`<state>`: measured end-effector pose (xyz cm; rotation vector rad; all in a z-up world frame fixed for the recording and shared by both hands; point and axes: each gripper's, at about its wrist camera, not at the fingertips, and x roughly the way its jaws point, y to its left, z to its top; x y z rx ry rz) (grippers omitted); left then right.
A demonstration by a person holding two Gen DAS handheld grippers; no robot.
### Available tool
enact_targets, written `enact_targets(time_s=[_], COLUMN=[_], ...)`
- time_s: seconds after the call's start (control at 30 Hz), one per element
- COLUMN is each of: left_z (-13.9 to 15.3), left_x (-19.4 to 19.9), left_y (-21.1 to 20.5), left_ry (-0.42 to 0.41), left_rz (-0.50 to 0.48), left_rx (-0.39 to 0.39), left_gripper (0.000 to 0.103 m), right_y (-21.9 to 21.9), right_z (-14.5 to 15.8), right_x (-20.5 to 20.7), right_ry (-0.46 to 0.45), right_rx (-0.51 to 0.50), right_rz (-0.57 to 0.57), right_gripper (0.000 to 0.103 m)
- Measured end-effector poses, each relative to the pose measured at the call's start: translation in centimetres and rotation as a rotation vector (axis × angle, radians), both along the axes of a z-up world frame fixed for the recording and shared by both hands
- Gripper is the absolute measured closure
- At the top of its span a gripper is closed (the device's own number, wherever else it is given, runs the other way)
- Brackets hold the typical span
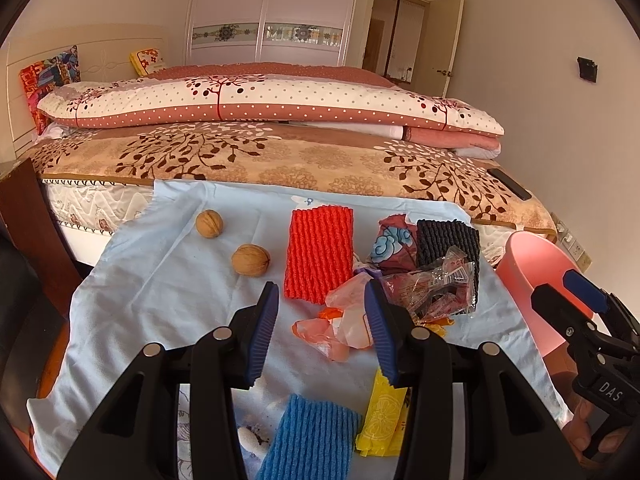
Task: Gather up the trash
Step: 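Grasp the clear plastic bag with the left tool while the right tool grasps the snack wrapper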
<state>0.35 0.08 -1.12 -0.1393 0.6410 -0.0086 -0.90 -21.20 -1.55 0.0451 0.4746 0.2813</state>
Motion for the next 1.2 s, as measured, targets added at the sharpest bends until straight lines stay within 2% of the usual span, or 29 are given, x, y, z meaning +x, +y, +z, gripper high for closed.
enact_targets(time_s=[0.23, 0.4, 0.63, 0.97, 1.03, 1.1, 1.2], left_z=[-0.2, -0.8, -1.7, -3.3, -3.5, -3.7, -3.6], left_x=[-0.1, 0.3, 1.6, 3.5, 3.8, 3.8, 3.8], left_y=[0.0, -0.5, -1.6, -1.3, -1.2, -1.1, -1.1], left_ry=[-0.010, 0.014, 0.039, 0.085, 0.092, 0.093, 0.090], left_rz=[-0.041, -0.085, -0.124, -0.137, -0.143, -0.150, -0.158], left_rx=[-0.035, -0.046, -0.002, -0.024, -0.034, -0.054, -0.059], left_gripper=[0.058, 0.058, 0.058, 0.058, 0.072, 0.077, 0.077], right_y=[0.1, 0.1, 0.1, -0.3, -0.2, 0.0, 0.4], right_z=[-0.4, -0.6, -0.9, -1.7, -1.8, -2.0, -2.1], right_x=[0.2, 0.5, 0.7, 1.6, 1.8, 2.0, 2.2], right_ry=[0.012, 0.025, 0.045, 0.089, 0.097, 0.104, 0.114], right_rx=[0.001, 0.005, 0.007, 0.023, 0.024, 0.023, 0.020], right_rz=[-0.001, 0.001, 0.016, 0.026, 0.031, 0.037, 0.050], right_gripper=[0.015, 0.015, 0.015, 0.015, 0.015, 0.015, 0.015])
